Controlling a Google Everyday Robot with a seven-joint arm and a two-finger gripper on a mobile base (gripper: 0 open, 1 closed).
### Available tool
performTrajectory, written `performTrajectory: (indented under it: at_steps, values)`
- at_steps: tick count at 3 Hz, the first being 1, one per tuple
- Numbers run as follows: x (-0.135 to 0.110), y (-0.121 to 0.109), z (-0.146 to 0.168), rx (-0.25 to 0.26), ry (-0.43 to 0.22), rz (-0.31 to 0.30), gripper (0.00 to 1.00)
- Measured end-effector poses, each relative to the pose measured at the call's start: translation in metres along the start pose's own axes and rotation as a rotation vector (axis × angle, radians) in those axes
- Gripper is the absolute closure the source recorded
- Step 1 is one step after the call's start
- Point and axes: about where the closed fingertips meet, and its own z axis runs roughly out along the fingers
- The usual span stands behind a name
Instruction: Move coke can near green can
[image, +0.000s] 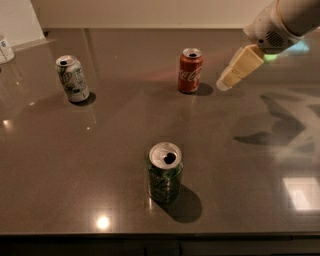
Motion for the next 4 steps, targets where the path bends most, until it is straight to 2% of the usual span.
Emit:
performTrajectory:
  at_steps: [1, 2, 4]
  values:
    - [-0.019, -0.022, 0.038, -0.011, -0.054, 0.032, 0.00]
    - [-0.030, -0.036, 0.072, -0.037, -0.080, 0.070, 0.00]
    - [-0.041, -0.049, 0.121, -0.087, -0.101, 0.131, 0.00]
